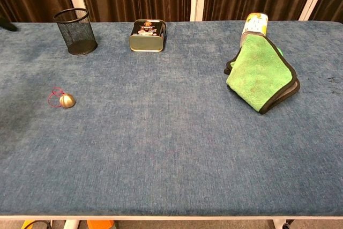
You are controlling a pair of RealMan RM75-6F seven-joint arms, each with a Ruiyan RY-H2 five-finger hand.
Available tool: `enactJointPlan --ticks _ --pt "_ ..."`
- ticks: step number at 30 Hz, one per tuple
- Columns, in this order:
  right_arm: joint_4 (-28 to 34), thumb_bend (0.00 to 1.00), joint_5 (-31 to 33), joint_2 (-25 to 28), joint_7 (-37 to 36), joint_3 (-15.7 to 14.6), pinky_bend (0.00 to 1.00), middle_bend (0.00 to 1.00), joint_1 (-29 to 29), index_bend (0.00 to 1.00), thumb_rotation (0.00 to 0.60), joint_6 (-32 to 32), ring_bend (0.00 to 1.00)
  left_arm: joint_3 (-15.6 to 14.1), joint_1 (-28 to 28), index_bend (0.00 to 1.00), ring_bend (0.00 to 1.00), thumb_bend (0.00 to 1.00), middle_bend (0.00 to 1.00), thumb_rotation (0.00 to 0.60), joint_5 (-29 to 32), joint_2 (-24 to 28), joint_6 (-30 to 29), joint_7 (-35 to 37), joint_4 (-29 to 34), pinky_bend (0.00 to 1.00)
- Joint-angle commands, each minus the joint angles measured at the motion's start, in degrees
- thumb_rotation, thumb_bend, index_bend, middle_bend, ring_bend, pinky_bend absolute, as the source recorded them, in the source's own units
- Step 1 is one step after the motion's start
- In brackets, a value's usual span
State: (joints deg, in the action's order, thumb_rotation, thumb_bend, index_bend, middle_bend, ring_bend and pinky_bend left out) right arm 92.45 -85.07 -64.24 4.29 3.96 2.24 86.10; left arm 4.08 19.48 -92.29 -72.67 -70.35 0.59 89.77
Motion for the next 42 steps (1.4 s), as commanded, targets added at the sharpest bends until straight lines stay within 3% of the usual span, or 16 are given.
enactJointPlan --ticks 1,6,18,42 --pt "0.1 0.34 0.1 0.0 0.1 0.1 0.0 0.0 0.1 0.0 0.6 -0.2 0.0 1.9 3.6 0.2 0.03 0.09 0.14 0.6 1.9 -3.3 3.8 -0.4 -1.9 0.15" --pt "-0.4 0.34 -0.1 -0.1 -0.6 0.2 0.0 0.0 0.4 0.0 0.6 -0.2 0.0 2.5 7.0 0.28 0.07 0.1 0.2 0.6 3.4 -7.7 7.3 -0.6 -5.9 0.18" --pt "-0.8 0.34 0.3 -0.4 -0.9 -0.1 0.0 0.0 0.5 0.0 0.6 -1.0 0.0 1.4 10.4 0.34 0.07 0.1 0.21 0.6 6.9 -13.4 11.8 -2.4 -11.7 0.18" --pt "-1.8 0.34 0.6 -1.2 -1.3 -0.4 0.0 0.0 0.8 0.0 0.6 -2.0 0.0 0.8 11.4 0.45 0.07 0.26 0.23 0.6 11.6 -14.1 12.6 -4.1 -13.8 0.18"
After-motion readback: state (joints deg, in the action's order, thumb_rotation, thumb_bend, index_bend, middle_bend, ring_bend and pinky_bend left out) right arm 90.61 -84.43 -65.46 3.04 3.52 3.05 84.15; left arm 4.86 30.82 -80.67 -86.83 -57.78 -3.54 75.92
